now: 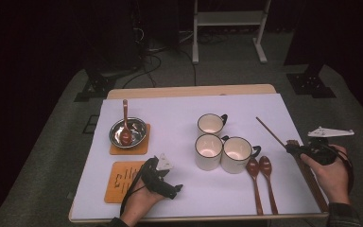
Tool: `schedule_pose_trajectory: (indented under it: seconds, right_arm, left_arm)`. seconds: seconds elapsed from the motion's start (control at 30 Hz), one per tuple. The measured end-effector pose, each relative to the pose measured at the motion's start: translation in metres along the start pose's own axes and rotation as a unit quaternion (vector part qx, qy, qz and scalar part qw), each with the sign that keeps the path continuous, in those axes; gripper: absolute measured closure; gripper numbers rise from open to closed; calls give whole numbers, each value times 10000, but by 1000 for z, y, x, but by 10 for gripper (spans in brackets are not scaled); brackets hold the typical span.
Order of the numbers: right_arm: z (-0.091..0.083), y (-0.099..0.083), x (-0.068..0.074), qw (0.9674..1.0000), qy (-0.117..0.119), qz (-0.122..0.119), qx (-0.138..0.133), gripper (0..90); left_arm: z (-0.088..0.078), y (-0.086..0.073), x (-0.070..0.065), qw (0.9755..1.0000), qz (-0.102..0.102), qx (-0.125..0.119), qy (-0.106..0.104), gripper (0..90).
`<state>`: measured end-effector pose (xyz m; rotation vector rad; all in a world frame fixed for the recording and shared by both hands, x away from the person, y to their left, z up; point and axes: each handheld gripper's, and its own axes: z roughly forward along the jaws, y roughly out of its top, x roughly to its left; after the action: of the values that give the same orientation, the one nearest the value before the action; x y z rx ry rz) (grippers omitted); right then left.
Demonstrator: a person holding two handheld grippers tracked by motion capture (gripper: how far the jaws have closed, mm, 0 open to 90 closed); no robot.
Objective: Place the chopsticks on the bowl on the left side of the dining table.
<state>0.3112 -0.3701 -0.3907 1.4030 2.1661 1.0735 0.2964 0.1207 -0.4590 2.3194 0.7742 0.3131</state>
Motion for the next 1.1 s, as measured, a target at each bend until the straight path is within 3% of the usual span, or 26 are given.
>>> schedule_pose_trajectory:
  seconds: [0.5, 0.73, 1.1]
  right_arm:
    - [7, 18, 9, 9993, 278, -255, -69, 855]
    - [9, 24, 12, 9986, 399, -331, -107, 854]
    - [12, 33, 17, 9979, 484, -413, -154, 854]
  left_arm:
    - [0, 0, 0, 10000, -20, 4, -3, 6]
    - [-2, 0, 2, 9999, -128, -38, -71, 6]
    - [-8, 3, 2, 9998, -127, -25, -132, 7]
